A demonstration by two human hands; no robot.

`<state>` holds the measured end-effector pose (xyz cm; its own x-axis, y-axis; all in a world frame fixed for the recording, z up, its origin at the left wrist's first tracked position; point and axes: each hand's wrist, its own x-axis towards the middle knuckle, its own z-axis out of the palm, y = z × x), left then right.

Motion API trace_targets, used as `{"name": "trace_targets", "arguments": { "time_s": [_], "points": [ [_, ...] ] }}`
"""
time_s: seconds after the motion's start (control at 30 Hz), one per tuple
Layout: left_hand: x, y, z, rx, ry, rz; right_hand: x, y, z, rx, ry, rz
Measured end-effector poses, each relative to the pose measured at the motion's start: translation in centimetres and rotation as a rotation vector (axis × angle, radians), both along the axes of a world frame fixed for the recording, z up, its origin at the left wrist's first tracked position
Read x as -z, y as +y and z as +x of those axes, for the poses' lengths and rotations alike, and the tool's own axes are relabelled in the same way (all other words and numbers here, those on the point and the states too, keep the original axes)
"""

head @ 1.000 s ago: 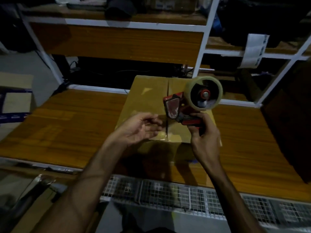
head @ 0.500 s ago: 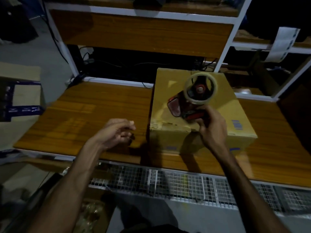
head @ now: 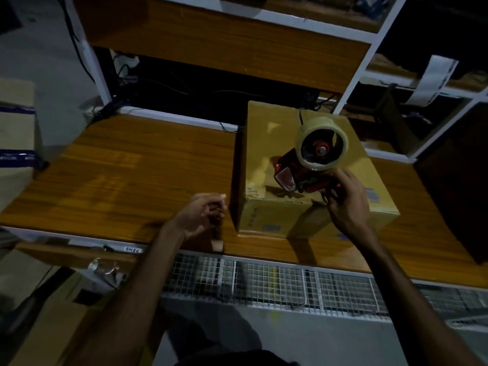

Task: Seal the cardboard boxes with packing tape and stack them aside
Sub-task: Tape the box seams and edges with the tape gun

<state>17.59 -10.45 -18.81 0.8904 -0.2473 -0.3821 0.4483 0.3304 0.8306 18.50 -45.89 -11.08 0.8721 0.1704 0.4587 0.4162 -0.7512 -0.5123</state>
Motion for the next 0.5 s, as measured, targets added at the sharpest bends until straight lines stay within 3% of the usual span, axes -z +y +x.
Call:
{"name": "trace_targets", "arguments": {
  "time_s": [0.23, 0.5],
  "points": [
    [2.7, -1.9, -0.2, 0.098, 0.051, 0.006, 0.7, -0.3, -0.8, -0.017, 0.050, -0.019],
    [3.9, -4.5, 0.1, 0.037, 0.081, 0.086, 0.9, -0.5, -0.8, -0.031, 0.058, -0.013]
  ]
}}
